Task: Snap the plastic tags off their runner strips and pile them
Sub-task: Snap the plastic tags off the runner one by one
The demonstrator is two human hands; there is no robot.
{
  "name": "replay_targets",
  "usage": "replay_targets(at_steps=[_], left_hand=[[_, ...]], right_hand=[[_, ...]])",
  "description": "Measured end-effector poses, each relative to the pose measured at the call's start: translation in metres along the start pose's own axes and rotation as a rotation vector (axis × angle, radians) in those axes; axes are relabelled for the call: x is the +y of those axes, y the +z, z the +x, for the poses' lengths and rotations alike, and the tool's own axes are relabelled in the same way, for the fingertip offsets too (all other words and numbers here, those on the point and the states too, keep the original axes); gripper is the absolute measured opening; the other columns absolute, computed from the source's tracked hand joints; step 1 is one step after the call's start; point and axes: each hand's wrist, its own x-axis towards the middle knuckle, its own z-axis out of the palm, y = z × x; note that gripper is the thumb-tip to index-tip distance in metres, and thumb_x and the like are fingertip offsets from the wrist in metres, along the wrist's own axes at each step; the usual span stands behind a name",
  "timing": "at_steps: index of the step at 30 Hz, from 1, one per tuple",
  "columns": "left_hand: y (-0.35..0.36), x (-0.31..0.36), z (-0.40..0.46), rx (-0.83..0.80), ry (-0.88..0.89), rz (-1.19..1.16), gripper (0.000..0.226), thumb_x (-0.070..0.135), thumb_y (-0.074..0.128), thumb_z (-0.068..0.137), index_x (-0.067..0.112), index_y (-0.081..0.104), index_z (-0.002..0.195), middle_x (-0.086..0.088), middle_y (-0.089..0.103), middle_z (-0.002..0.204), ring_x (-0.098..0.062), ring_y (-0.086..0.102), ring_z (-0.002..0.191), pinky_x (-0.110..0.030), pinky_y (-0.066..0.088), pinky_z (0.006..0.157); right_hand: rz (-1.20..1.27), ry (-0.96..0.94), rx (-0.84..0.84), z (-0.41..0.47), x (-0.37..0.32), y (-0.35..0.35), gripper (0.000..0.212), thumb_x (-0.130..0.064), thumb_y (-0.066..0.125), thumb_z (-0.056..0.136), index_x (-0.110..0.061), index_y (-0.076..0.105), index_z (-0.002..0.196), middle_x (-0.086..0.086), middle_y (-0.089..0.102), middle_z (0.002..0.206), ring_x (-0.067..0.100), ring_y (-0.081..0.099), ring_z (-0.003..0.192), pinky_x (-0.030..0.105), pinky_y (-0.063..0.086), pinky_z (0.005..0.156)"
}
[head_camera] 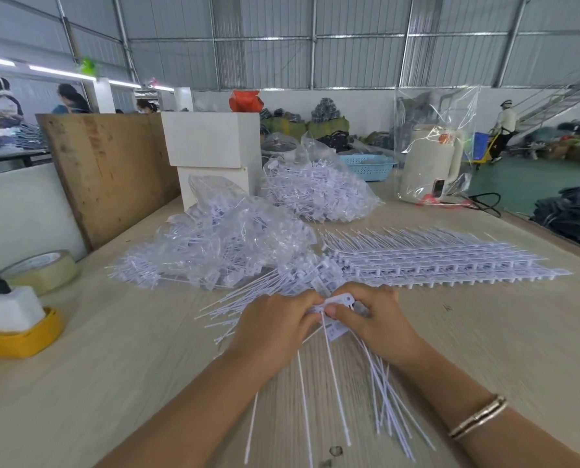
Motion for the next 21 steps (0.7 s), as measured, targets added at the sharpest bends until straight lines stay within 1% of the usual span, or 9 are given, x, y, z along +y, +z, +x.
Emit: replay_targets(at_steps=[5,9,11,14,17,18,19,20,21], left_hand=[[0.001,-0.001,0.000,0.032,0.013,-0.025,0.026,0.043,0.041,0.097,0.038,0.053,0.118,0.004,0.068,0.084,-0.018,0.062,0.074,-0.032,0.047,0.065],[0.004,0.000,0.001,0.019,-0.039,-0.133,0.025,0.046,0.041,0.096,0.036,0.060,0.109,0.009,0.064,0.074,-0.011,0.058,0.068,-0.030,0.045,0.062],[0.005,0.001,0.001,0.024,-0.041,-0.168,0.024,0.046,0.043,0.095,0.036,0.061,0.107,0.008,0.064,0.072,-0.010,0.057,0.064,-0.029,0.046,0.060],[0.003,-0.002,0.001,0.076,-0.048,-0.147,0.020,0.047,0.048,0.092,0.038,0.059,0.107,0.010,0.069,0.078,-0.008,0.058,0.063,-0.027,0.045,0.057],[0.001,-0.006,0.002,0.092,-0.077,-0.155,0.022,0.046,0.049,0.092,0.034,0.057,0.108,0.010,0.070,0.084,-0.011,0.061,0.069,-0.026,0.043,0.058],[0.000,-0.007,0.002,0.094,-0.088,-0.169,0.022,0.046,0.049,0.091,0.034,0.056,0.109,0.011,0.069,0.083,-0.010,0.060,0.069,-0.025,0.040,0.057],[-0.001,-0.007,0.002,0.097,-0.094,-0.180,0.023,0.047,0.050,0.091,0.035,0.055,0.109,0.011,0.068,0.082,-0.009,0.059,0.068,-0.025,0.039,0.057],[-0.001,-0.008,0.002,0.101,-0.096,-0.188,0.023,0.047,0.051,0.090,0.036,0.054,0.110,0.010,0.066,0.081,-0.009,0.057,0.067,-0.026,0.039,0.057],[-0.002,-0.008,0.002,0.107,-0.096,-0.199,0.025,0.046,0.053,0.089,0.036,0.054,0.111,0.009,0.064,0.079,-0.009,0.055,0.066,-0.027,0.039,0.057]], right_hand=[[0.001,-0.025,0.015,-0.001,-0.001,-0.001,0.023,-0.026,0.066,0.086,-0.045,0.059,0.075,-0.015,0.060,0.070,0.012,0.059,0.070,0.054,0.034,0.093],[-0.091,-0.085,0.092,-0.001,0.000,0.003,0.032,-0.025,0.065,0.088,-0.050,0.055,0.072,-0.020,0.058,0.068,0.004,0.055,0.073,0.030,0.022,0.088],[-0.085,-0.085,0.121,-0.001,0.000,0.003,0.031,-0.025,0.064,0.088,-0.048,0.054,0.068,-0.021,0.058,0.070,0.002,0.053,0.072,0.023,0.020,0.085],[0.035,0.007,0.154,0.000,0.003,0.001,0.030,-0.024,0.065,0.087,-0.039,0.056,0.063,-0.008,0.059,0.065,0.007,0.054,0.068,0.030,0.026,0.086],[0.329,0.157,0.216,0.000,0.004,-0.007,0.028,-0.019,0.063,0.088,-0.027,0.058,0.061,0.006,0.058,0.065,0.021,0.056,0.064,0.037,0.043,0.074],[0.379,0.209,0.211,0.000,0.005,-0.008,0.026,-0.020,0.061,0.090,-0.025,0.059,0.064,0.013,0.061,0.069,0.025,0.059,0.068,0.041,0.047,0.077],[0.364,0.257,0.191,0.001,0.006,-0.009,0.024,-0.023,0.058,0.092,-0.024,0.061,0.068,0.020,0.062,0.076,0.028,0.062,0.075,0.047,0.047,0.086],[0.302,0.300,0.167,0.001,0.009,-0.009,0.021,-0.025,0.055,0.093,-0.022,0.062,0.074,0.023,0.062,0.080,0.022,0.063,0.084,0.049,0.040,0.096],[0.210,0.322,0.151,0.001,0.011,-0.008,0.020,-0.025,0.053,0.094,-0.017,0.063,0.078,0.020,0.061,0.082,0.005,0.058,0.088,0.044,0.032,0.100]])
